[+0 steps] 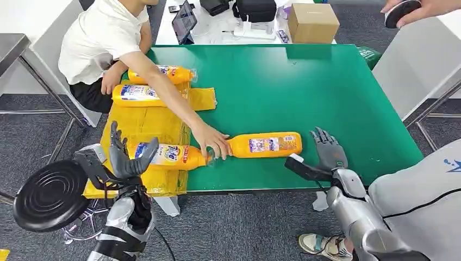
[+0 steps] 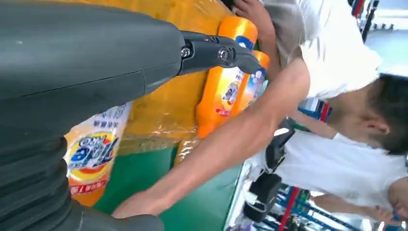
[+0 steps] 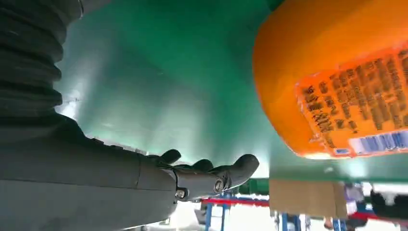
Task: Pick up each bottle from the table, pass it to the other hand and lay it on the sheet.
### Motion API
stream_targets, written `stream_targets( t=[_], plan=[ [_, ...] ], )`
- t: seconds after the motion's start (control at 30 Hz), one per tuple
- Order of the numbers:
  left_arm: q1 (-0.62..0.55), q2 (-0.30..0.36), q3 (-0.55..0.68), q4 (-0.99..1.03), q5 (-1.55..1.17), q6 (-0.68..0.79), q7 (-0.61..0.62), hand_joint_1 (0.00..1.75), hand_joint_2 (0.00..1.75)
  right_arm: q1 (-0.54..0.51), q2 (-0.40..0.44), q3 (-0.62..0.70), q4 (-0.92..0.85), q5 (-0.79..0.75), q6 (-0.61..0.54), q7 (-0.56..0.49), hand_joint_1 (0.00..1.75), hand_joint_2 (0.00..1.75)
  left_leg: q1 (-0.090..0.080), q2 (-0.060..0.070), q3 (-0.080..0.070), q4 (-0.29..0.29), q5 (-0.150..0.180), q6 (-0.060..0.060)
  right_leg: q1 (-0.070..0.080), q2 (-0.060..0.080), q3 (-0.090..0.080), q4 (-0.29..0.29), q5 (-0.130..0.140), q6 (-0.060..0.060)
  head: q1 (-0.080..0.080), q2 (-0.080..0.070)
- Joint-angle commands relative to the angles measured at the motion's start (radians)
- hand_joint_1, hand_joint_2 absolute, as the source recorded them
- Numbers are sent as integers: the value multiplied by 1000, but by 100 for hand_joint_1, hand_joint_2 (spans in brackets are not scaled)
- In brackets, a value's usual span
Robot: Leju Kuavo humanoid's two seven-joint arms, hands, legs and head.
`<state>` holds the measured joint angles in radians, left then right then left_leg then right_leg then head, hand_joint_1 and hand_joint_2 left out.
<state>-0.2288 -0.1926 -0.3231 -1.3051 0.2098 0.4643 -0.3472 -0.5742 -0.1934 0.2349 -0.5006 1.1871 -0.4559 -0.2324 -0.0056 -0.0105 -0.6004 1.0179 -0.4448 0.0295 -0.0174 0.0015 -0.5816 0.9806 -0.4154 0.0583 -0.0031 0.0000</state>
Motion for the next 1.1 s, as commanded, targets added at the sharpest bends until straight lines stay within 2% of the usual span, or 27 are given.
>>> stream_targets(
  t=[0.03,0.27,0.4,0.6,0.77,1.1],
  plan=[
    [-78,13,-90,107,-20,-3,17,0,175,-135,79,123,153,50,-4,7,0,175,0,4,2,0,-1,-2,1,3,1,0,0,-2,0,0],
    [-45,23,-95,92,-32,7,19,0,175,-82,78,144,117,47,-36,-27,0,175,1,2,6,-2,-2,-3,1,1,5,-2,-1,-3,0,0],
    [-45,17,-94,96,-54,-1,15,0,175,-56,87,174,77,32,-42,-74,0,175,0,1,2,-1,-1,-1,1,0,2,0,-1,-2,0,0],
    [-41,14,-97,99,-67,-7,22,0,175,-34,95,197,42,14,-28,-83,0,175,1,1,1,-1,0,-1,1,1,1,0,0,-2,0,0],
    [-43,12,-102,106,-69,-18,25,0,175,-42,92,183,47,-32,11,-83,0,175,1,1,3,-1,-1,-2,1,1,2,-1,-1,-2,0,0],
    [-91,-5,-142,168,-64,-57,30,0,175,-152,120,160,164,-83,93,-16,0,175,0,1,1,0,0,-1,0,0,0,0,0,-2,0,0]
  ],
)
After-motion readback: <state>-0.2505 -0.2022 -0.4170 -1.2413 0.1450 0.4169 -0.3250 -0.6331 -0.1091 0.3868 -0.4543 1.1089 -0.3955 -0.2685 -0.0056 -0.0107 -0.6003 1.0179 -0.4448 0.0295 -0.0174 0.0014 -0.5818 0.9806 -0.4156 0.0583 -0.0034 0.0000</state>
